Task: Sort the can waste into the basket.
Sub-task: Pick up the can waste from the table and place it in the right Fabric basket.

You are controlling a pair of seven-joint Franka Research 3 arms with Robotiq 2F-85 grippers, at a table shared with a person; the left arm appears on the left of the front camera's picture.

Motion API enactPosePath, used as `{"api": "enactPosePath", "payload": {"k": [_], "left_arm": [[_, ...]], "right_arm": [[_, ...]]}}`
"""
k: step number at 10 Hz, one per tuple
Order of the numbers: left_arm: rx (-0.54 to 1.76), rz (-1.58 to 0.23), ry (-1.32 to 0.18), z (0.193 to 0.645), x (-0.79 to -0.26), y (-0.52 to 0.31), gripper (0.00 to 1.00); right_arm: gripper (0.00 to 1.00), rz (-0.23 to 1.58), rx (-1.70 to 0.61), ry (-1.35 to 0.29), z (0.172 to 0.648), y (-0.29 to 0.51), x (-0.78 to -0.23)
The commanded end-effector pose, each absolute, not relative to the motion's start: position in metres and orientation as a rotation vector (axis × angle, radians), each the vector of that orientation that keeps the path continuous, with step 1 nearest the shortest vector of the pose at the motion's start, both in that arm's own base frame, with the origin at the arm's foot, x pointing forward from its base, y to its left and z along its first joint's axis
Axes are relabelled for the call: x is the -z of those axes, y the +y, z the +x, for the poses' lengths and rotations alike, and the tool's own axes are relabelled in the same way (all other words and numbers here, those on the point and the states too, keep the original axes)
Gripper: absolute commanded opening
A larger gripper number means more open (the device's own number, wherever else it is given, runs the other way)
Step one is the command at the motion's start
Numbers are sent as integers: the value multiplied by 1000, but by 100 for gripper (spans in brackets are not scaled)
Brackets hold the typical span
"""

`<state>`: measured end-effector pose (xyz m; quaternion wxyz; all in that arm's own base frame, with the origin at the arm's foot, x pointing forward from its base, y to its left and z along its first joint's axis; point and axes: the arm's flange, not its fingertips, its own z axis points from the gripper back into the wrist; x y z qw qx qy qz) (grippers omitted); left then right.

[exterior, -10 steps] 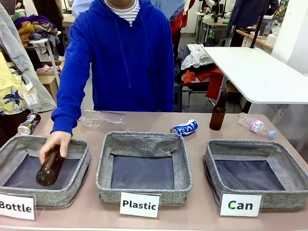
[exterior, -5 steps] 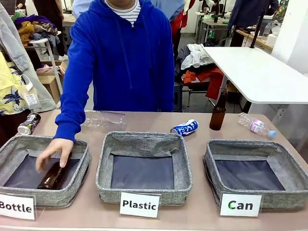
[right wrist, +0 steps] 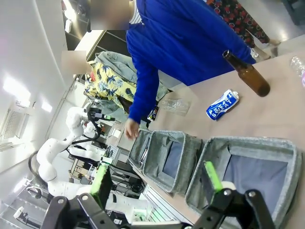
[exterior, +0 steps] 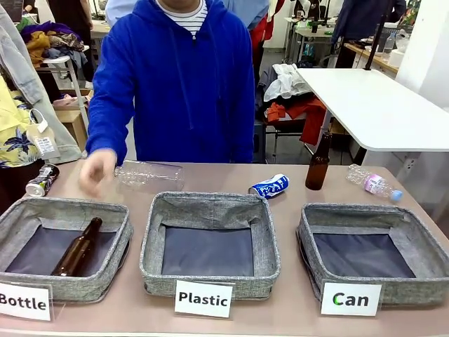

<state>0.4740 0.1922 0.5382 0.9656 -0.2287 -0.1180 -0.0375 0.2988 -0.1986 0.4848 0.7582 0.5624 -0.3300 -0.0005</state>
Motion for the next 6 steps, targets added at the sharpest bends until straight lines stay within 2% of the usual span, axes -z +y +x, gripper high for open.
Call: {"api": "enactPosePath", "payload": {"k": [1, 4, 6], "left_arm": [[51, -393, -169, 511, -522, 196, 100], [65, -375, -127, 553, -461, 186, 100], [-43, -215, -147, 571, -421, 181, 100]], "right_arm": [[100, 1229, -17, -751, 302, -200, -487], [100, 1229, -17, -751, 302, -200, -487], [100, 1229, -17, -751, 302, -200, -487]]}}
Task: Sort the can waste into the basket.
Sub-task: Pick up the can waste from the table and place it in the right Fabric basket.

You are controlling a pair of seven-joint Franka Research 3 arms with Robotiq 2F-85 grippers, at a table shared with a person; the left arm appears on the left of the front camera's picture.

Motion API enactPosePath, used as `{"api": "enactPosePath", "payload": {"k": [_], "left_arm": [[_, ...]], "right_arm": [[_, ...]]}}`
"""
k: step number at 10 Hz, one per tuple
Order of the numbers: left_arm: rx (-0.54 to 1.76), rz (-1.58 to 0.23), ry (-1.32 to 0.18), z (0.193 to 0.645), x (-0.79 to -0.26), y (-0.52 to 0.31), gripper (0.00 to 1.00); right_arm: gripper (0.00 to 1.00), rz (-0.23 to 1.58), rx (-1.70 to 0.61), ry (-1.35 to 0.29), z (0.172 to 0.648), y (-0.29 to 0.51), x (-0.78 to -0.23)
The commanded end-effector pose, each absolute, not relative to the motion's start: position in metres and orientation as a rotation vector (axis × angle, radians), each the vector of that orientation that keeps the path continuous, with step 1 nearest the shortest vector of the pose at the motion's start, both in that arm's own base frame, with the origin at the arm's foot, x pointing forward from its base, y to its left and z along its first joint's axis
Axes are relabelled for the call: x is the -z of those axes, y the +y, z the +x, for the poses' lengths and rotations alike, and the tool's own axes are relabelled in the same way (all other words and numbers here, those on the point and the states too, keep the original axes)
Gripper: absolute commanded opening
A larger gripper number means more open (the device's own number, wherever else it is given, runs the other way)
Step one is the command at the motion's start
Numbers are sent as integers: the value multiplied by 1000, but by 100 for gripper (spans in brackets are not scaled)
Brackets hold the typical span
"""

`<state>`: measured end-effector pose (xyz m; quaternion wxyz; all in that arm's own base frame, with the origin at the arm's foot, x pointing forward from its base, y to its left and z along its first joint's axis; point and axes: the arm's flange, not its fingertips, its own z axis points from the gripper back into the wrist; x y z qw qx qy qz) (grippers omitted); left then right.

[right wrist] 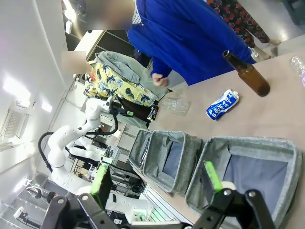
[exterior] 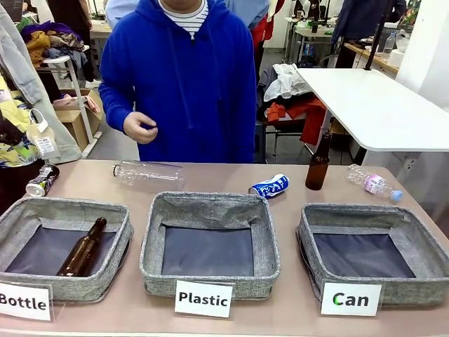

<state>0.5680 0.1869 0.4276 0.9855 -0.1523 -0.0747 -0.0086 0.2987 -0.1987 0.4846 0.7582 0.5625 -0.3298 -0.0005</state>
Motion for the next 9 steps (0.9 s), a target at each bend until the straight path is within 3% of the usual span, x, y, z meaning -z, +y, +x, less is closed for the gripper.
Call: {"api": "enactPosePath", "payload": {"k": [1, 4, 9], "left_arm": [[-52, -165, -157, 578, -404, 174, 100], [-47, -59, -188, 604, -367, 163, 100], [26, -96, -88, 615, -328, 142, 100]], "right_arm": [[100, 1229, -17, -751, 302, -200, -487], [100, 1229, -17, -751, 302, -200, -487], [100, 1229, -17, -751, 302, -200, -487]]}}
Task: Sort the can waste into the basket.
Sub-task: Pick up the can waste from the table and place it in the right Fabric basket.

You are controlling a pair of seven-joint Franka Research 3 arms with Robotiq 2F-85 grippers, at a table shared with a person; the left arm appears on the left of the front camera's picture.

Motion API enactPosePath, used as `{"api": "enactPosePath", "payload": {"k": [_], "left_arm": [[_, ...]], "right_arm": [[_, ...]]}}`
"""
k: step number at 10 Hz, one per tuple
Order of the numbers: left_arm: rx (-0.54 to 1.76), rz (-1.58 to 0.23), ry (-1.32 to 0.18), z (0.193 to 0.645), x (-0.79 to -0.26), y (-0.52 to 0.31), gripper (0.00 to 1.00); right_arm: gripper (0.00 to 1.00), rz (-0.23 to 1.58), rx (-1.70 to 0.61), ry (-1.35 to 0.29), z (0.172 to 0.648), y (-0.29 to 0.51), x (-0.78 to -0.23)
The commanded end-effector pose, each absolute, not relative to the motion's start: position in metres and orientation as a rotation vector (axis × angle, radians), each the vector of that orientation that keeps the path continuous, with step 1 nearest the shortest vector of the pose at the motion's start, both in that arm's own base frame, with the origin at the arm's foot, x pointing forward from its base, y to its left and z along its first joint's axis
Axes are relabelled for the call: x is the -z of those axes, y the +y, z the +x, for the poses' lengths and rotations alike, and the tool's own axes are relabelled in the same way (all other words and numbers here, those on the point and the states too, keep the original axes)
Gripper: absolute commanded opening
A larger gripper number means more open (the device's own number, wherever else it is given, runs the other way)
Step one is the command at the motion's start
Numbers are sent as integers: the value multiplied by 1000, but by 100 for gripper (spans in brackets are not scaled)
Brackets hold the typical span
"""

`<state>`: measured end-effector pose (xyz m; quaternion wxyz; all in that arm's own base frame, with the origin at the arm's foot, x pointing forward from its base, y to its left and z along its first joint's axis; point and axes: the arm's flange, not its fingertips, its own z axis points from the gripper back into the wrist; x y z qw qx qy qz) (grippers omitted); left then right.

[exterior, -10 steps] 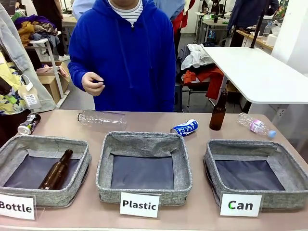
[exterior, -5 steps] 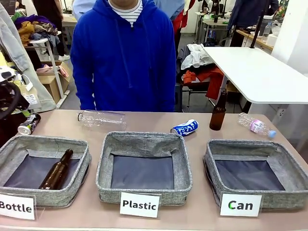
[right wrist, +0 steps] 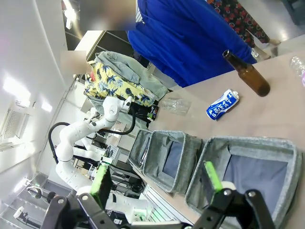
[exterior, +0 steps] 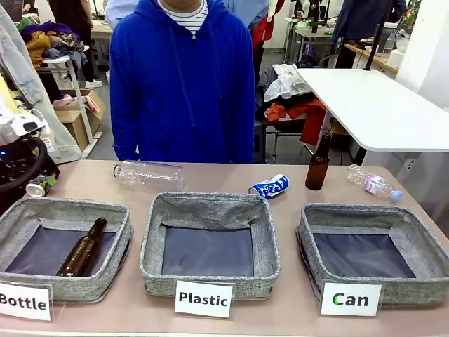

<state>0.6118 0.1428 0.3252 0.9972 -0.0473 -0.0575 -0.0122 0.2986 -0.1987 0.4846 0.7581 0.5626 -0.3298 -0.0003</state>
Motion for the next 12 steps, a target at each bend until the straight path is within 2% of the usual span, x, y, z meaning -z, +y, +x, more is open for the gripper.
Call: {"api": "enactPosePath", "payload": {"k": [1, 4, 5, 6, 7, 8, 9, 12], "left_arm": [[33, -90, -84, 617, -321, 141, 100], [1, -37, -80, 624, -311, 138, 100], [7, -17, -104, 626, -311, 136, 40], [0, -15, -115, 627, -311, 137, 40], [-4, -14, -133, 627, -314, 138, 0], [-7, -9, -155, 627, -318, 140, 35], [-19, -9, -173, 627, -323, 142, 0], [-28, -24, -235, 624, -346, 146, 0]], "right_arm": [[100, 1229, -17, -751, 302, -200, -487], [100, 1229, -17, -751, 302, -200, -487], [100, 1229, -17, -751, 302, -200, -487], [100, 1229, -17, -751, 302, -200, -487], [100, 1229, -17, -751, 302, -200, -487], [100, 1229, -17, -751, 302, -200, -487], [100, 1229, -17, -751, 302, -200, -487], [100, 1229, -17, -751, 302, -200, -487]]}}
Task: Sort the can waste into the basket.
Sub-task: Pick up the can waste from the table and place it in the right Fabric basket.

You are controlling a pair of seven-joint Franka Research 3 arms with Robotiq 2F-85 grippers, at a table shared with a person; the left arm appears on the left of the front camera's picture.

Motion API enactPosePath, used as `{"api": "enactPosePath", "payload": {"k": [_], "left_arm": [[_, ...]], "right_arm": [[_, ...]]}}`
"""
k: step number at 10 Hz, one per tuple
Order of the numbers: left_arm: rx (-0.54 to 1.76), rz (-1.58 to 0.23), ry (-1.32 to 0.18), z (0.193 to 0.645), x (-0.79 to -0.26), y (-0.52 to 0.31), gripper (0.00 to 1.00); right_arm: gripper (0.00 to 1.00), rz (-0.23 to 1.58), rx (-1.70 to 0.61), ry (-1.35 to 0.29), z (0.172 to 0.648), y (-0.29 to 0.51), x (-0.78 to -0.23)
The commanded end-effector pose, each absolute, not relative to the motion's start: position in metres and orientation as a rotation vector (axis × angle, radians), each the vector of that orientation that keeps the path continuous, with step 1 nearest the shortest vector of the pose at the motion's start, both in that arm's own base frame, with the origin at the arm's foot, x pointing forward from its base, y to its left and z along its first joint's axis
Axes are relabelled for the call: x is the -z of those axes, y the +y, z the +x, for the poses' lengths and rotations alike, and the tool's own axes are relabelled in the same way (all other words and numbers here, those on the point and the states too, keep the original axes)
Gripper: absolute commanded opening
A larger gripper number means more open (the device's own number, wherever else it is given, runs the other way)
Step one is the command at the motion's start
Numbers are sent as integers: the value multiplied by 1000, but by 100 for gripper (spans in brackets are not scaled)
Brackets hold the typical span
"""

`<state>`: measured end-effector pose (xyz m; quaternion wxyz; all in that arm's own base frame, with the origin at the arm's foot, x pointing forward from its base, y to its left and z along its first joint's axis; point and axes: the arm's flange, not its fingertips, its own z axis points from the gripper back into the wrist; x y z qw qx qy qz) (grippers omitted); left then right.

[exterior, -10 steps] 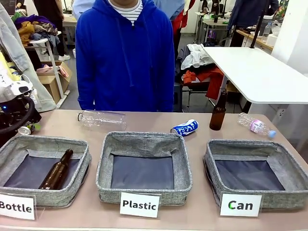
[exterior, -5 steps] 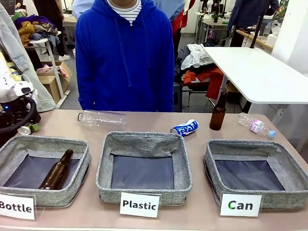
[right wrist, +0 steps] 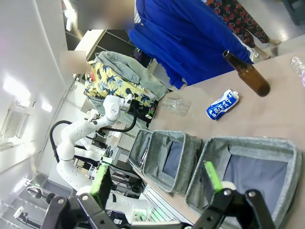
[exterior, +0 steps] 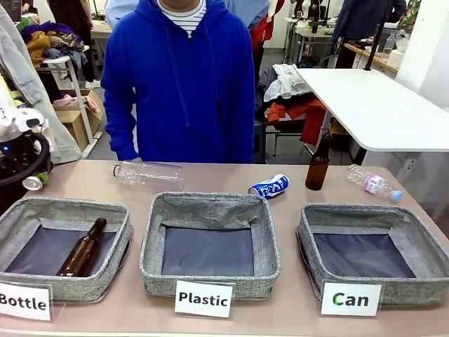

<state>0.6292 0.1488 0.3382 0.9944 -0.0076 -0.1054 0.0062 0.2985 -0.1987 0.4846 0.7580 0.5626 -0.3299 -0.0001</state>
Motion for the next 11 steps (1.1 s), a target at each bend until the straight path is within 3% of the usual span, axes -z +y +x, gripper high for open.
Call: {"api": "enactPosePath", "payload": {"k": [1, 3, 5, 7, 11], "left_arm": [[-27, -28, -238, 622, -351, 147, 0], [-22, -99, -288, 598, -404, 143, 0], [81, -242, -330, 530, -502, 127, 0], [294, -331, -379, 463, -562, 109, 0], [732, -276, -454, 354, -572, 97, 0]], "right_arm": [[100, 1229, -17, -751, 302, -200, -487], [100, 1229, -17, -751, 302, -200, -487], [100, 1229, -17, -751, 302, -200, -487], [100, 1229, -17, -751, 302, -200, -487], [100, 1229, -17, -751, 302, -200, -487]]}}
